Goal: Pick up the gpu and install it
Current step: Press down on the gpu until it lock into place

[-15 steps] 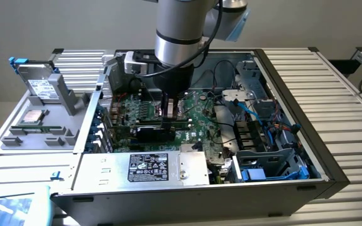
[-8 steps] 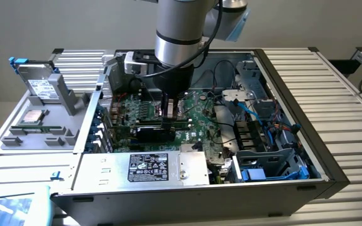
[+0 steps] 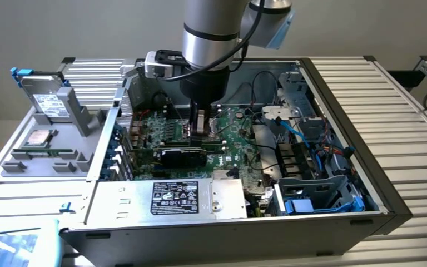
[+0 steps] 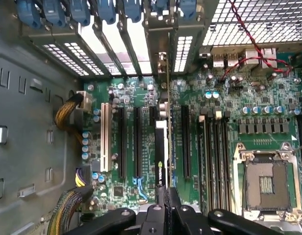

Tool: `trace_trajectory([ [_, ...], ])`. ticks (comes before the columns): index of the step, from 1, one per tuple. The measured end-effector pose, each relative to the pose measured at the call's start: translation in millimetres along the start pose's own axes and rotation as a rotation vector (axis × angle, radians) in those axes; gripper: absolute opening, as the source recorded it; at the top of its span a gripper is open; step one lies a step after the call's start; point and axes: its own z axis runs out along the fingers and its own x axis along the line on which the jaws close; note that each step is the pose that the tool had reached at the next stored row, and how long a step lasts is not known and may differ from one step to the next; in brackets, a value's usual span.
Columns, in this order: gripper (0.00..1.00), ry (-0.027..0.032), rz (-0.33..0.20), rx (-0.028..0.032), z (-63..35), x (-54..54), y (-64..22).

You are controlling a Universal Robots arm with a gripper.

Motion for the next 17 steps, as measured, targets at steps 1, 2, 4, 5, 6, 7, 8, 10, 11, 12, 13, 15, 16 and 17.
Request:
trace_trajectory([
  [1,0.14,0.0014,0.000,0.0000,-1.6,0.1,0.2],
  [2,0.14,0.0024,0.000,0.0001,-2.5,0.2,0.3],
  [4,0.14,0.0033,0.000,0.0001,-3.2,0.2,0.4],
  [5,0.14,0.0040,0.000,0.0001,-3.5,0.2,0.4],
  [6,0.14,0.0042,0.000,0.0002,-3.5,0.2,0.4],
  [7,0.14,0.0043,0.001,0.0002,-3.5,0.2,0.4],
  [8,0.14,0.0043,0.000,0.0002,-3.5,0.2,0.4],
  [10,0.14,0.0045,0.001,0.0001,-3.6,0.2,0.4],
  [11,0.14,0.0044,0.001,0.0002,-3.5,0.2,0.4],
  [12,0.14,0.0044,0.001,0.0001,-3.6,0.2,0.4],
  [13,0.14,0.0044,0.001,0.0001,-3.6,0.2,0.4],
  [15,0.14,0.0044,0.001,0.0001,-3.5,0.2,0.4],
  [16,0.14,0.0044,0.001,0.0001,-3.6,0.2,0.4],
  [17,0.14,0.0044,0.001,0.0001,-3.6,0.2,0.4],
])
